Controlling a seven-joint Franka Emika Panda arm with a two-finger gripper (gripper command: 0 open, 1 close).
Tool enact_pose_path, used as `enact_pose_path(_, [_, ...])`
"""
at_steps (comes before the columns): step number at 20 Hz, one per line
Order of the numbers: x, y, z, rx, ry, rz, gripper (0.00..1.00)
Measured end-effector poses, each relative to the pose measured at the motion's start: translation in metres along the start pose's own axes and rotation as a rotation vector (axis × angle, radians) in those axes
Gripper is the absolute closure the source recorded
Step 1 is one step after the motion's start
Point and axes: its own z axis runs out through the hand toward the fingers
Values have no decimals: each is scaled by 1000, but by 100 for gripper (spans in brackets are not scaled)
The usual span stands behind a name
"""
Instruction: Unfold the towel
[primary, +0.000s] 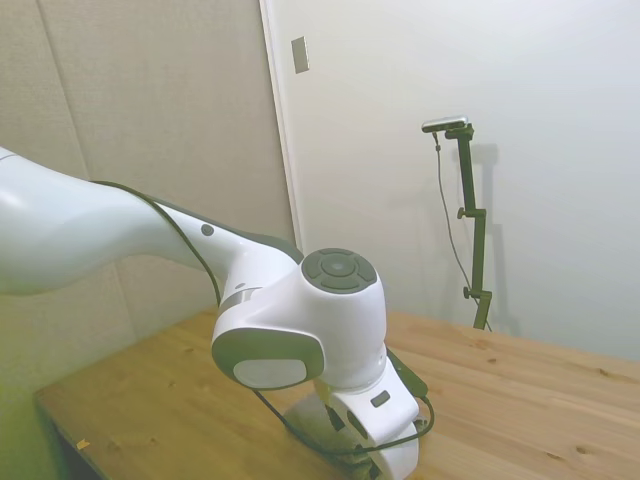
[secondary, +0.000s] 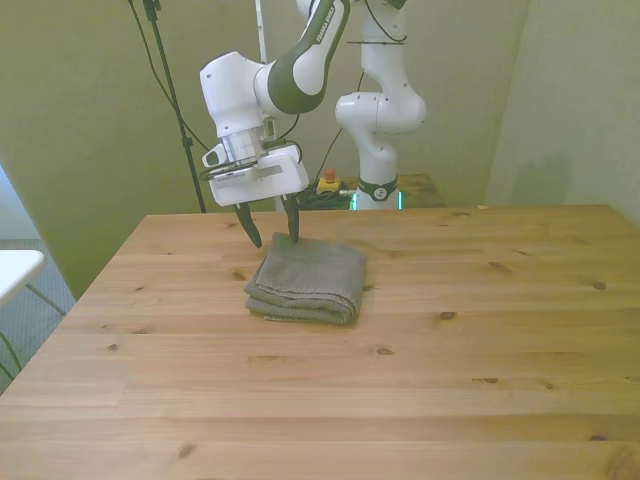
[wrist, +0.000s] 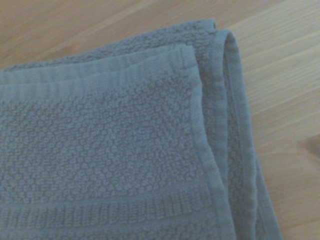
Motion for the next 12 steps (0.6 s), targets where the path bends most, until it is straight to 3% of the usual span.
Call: enact_pose_path(12, [0, -3, 13, 4, -10, -16, 100])
